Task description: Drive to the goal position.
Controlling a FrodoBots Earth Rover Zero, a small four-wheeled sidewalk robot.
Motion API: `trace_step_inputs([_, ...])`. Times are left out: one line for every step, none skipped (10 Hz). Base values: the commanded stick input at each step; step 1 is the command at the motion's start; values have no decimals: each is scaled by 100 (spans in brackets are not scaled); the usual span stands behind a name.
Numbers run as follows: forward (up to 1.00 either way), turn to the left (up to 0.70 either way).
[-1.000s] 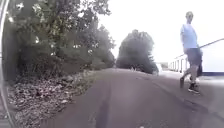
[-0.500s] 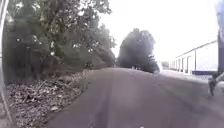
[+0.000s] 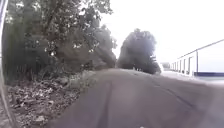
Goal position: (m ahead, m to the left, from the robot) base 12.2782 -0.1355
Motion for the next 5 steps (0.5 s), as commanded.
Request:
trace_step_inputs([70,1])
trace_step_inputs([70,1])
trace_step_inputs([70,1])
trace_step_inputs([70,1])
trace_step_inputs([70,1])
